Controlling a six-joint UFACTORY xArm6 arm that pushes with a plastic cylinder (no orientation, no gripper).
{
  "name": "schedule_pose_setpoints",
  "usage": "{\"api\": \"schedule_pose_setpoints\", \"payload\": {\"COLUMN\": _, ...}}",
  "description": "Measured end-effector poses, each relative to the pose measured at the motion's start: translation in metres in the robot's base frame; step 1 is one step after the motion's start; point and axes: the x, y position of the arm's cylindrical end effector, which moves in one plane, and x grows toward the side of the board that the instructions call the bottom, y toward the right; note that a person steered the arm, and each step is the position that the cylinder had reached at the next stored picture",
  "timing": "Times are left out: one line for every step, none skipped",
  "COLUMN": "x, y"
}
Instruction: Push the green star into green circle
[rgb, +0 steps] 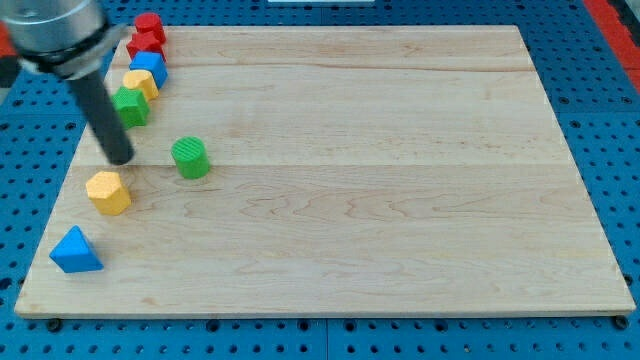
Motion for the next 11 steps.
{"api": "schedule_pose_setpoints", "payload": {"x": 0.002, "y": -0.045}}
{"api": "schedule_pose_setpoints", "payload": {"x": -0.010, "y": -0.046}}
{"api": "schedule_pose_setpoints", "payload": {"x": -0.060, "y": -0.047}}
{"api": "schedule_pose_setpoints", "payload": {"x": -0.087, "y": -0.046}}
{"api": "schedule_pose_setpoints", "payload": {"x": -0.088, "y": -0.004}}
{"api": "schedule_pose_setpoints", "payload": {"x": -0.094, "y": 0.025}}
{"api": "schedule_pose_setpoints", "payload": {"x": -0.094, "y": 0.052}}
{"api": "schedule_pose_setpoints", "payload": {"x": -0.072, "y": 0.074}}
{"api": "schedule_pose_setpoints", "payload": {"x": -0.053, "y": 0.081}}
{"api": "schedule_pose_setpoints", "payload": {"x": -0.038, "y": 0.090}}
{"api": "schedule_pose_setpoints", "payload": {"x": -0.023, "y": 0.101}}
